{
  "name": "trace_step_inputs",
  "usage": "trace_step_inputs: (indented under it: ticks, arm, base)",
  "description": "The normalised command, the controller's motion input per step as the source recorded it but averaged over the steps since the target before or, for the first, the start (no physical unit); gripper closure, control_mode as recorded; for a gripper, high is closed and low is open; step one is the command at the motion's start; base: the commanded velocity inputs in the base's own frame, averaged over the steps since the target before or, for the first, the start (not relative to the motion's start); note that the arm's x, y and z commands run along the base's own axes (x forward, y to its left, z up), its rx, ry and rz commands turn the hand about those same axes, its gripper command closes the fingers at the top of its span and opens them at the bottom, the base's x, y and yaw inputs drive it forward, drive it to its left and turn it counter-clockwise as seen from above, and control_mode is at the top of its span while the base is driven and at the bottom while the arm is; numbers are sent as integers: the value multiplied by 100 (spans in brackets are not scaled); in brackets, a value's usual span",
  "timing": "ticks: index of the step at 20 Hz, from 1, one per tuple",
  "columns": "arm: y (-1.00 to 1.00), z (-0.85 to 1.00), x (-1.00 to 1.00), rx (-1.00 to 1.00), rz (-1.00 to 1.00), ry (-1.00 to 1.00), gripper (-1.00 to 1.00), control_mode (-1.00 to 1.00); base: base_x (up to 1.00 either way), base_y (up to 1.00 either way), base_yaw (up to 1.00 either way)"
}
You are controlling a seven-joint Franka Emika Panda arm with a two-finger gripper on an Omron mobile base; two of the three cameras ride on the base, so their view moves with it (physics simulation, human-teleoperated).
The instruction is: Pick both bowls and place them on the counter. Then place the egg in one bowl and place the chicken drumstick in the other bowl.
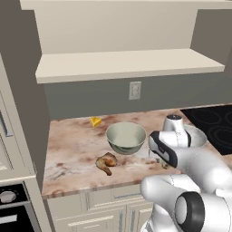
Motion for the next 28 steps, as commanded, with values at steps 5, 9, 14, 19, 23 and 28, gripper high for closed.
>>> trace_step_inputs:
  ticks: [5,9,14,19,23,28]
  arm:
    - [8,-20,0,0,0,3,-100,-100]
    - [12,-20,0,0,0,3,-100,-100]
    - [8,-18,-1,0,0,1,100,-100]
    - [0,-10,-10,0,0,0,100,-100]
    - [0,8,-48,1,0,-9,100,-100]
    - [0,68,-44,0,0,-6,100,-100]
  base:
    - [0,0,0]
    - [0,0,0]
    - [0,0,0]
    - [0,0,0]
    - [0,0,0]
    - [0,0,0]
